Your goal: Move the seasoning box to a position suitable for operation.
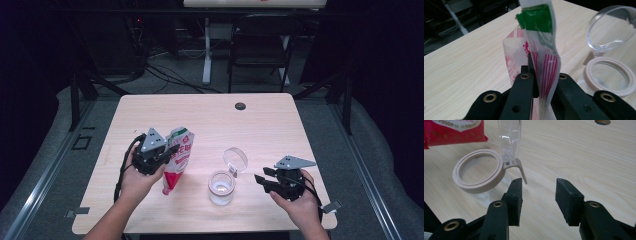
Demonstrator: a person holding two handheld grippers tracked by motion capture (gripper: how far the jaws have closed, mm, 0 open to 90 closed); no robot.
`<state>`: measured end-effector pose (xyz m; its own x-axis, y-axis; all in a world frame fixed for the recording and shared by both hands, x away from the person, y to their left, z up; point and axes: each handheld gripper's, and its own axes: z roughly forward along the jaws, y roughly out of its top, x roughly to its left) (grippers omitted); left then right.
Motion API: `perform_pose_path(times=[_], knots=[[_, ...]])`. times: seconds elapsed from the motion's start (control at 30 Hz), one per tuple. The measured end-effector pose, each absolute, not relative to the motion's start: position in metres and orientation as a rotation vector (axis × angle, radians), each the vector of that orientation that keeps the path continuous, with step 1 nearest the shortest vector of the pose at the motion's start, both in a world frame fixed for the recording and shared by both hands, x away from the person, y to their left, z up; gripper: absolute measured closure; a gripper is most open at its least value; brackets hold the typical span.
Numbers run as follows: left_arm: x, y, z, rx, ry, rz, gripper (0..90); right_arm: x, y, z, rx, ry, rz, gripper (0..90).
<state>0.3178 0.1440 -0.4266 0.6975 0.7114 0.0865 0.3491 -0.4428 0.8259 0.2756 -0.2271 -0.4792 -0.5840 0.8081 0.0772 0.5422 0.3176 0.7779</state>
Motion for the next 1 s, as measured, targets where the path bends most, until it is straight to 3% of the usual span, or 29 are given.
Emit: perform_pose_path(times=[0.33,0.73,1.0], knots=[[0.310,0.123,-0.439,2.096,0.749,0.493,89.8,0.274,-0.227,-0.474,1.186,2.282,1.152,61.7],[0.298,0.127,-0.453,2.092,0.725,0.447,89.5,0.271,-0.222,-0.465,1.108,2.343,1.123,61.4],[0.290,0.130,-0.462,2.083,0.722,0.403,89.3,0.269,-0.217,-0.452,1.068,2.345,1.149,66.3]])
